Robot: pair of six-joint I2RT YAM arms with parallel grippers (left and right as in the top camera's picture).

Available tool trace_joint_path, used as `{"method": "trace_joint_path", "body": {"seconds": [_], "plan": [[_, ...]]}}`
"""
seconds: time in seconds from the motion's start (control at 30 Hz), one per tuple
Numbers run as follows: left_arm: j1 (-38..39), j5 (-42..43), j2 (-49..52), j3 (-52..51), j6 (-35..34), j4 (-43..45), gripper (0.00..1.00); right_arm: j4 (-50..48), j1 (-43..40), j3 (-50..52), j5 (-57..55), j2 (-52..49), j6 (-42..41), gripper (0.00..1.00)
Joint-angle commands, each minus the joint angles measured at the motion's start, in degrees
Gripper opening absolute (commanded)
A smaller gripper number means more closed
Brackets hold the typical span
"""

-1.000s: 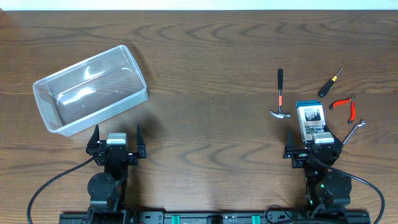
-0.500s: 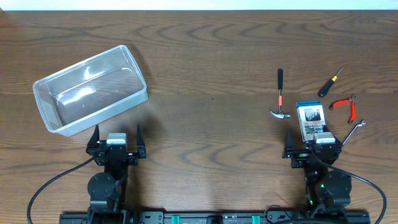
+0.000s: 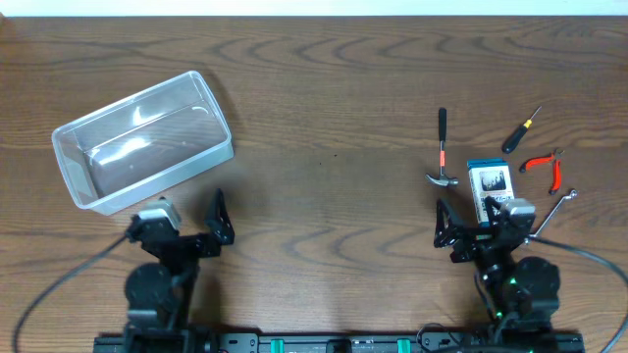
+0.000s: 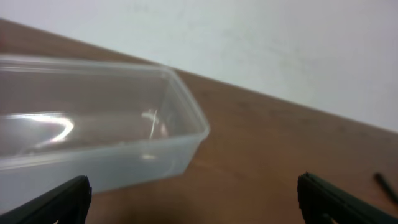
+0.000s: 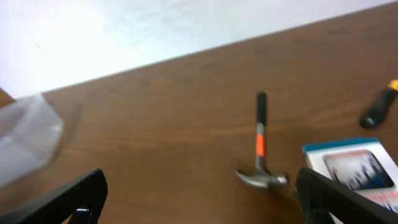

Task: Pack container
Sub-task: 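Reach the left gripper to the clear container's near edge and grasp it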

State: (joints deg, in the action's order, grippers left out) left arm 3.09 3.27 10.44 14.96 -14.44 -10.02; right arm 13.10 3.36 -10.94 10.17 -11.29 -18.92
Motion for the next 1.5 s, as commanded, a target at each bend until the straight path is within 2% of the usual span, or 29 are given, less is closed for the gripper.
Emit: {"method": "trace_joint_path", "body": {"seconds": [0.0,0.2,0.33,0.5,0.57,0.63,0.77,0.97,1.07,1.27,1.47], "plan": [[-0.24,1.46,9.38,11.13,-0.79,-4.35,0.98,0.46,0.42,-8.04,4.0,-5.79,-0.83,0.99],[-0.24,1.92,30.88,31.41,-0.66,-20.85,0.98,10.25,0.44,-23.85,10.36,-21.64,2.6,0.99],[-0.24,2.36,44.09,45.42,0.61,-34.62,0.98,24.37,0.48,-37.59,13.88,-33.79,9.68,0.99],[-0.24,2.32,57.9,63.06,1.99,-54.31,0.98,47.82,0.46,-55.01,9.81,-47.71,15.89,0.99],[-0.24,2.32,61.11,67.17,1.9,-58.29,0.98,54.71,0.46,-60.19,7.61,-52.17,15.85,0.99],[-0.24,2.43,62.69,68.67,1.2,-60.61,0.98,57.0,0.46,-63.23,10.03,-55.23,15.8,0.99],[-0.24,3.21,63.25,68.7,4.13,-60.81,0.98,55.25,0.48,-65.02,13.77,-58.34,17.38,0.99],[-0.31,0.2,69.83,73.0,4.59,-60.46,0.98,54.66,0.48,-69.61,5.84,-63.52,17.7,0.95],[-0.31,-1.46,76.24,78.9,5.44,-59.87,0.98,54.58,0.48,-73.18,3.98,-67.01,17.73,0.99],[-0.31,-1.4,87.89,87.86,5.84,-52.65,0.98,52.54,0.48,-75.21,3.52,-71.21,21.7,0.99],[-0.31,-1.42,96.43,89.15,5.57,-44.35,0.98,52.52,0.48,-75.21,3.52,-72.61,23.98,0.97]]}}
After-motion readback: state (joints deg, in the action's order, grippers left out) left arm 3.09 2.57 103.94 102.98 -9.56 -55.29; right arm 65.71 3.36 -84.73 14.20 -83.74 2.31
